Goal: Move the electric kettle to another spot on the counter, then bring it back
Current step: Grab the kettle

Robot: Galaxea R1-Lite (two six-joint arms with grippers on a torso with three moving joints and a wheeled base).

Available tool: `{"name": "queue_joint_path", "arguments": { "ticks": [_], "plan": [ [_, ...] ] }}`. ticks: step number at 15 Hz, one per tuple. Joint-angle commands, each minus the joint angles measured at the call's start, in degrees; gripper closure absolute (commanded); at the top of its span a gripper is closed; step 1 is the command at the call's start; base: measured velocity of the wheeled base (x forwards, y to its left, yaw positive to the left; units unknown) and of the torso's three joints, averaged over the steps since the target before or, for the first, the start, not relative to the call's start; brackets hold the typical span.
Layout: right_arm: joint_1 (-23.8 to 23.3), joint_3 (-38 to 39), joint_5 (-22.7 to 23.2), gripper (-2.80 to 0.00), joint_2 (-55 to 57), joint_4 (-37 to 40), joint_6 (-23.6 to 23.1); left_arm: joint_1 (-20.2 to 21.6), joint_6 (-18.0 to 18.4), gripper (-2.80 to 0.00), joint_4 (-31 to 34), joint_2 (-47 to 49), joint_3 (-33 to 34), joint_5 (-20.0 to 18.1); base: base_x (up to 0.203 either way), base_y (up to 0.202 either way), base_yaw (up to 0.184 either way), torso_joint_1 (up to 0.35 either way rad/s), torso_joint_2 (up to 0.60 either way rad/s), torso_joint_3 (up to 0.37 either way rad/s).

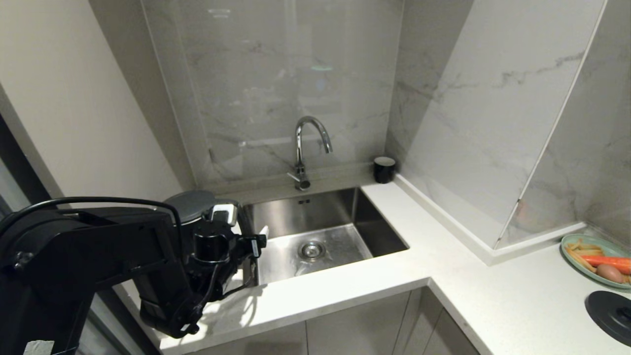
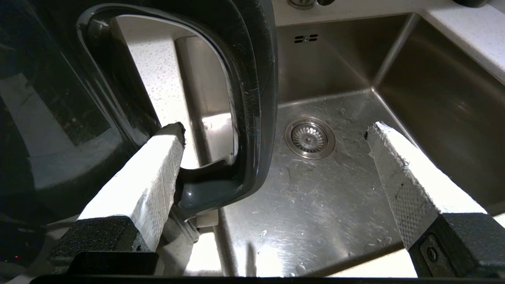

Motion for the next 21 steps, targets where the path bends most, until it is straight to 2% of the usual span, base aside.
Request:
{"name": "queue_joint_path", "arguments": {
  "ticks": [1, 4, 6, 21],
  "plan": [
    [0.0, 0.0, 0.0, 0.0, 0.0, 0.0, 0.0, -0.1, -0.2, -2.8, -0.5, -0.8, 0.2, 0.4, 0.0, 0.0, 0.0, 0.0, 0.0, 0.0],
    [0.0, 0.0, 0.0, 0.0, 0.0, 0.0, 0.0, -1.4, -0.3, -2.8, -0.6, -1.8, 2.1, 0.3, 0.0, 0.0, 0.0, 0.0, 0.0, 0.0],
    [0.0, 0.0, 0.0, 0.0, 0.0, 0.0, 0.0, -2.5, -0.1, -2.8, -4.0, -1.5, 3.7, 0.4, 0.0, 0.0, 0.0, 0.0, 0.0, 0.0],
    [0.0, 0.0, 0.0, 0.0, 0.0, 0.0, 0.0, -3.4, 0.6, -2.8, -8.6, -1.0, 11.0, 0.6, 0.0, 0.0, 0.0, 0.0, 0.0, 0.0]
  ]
}}
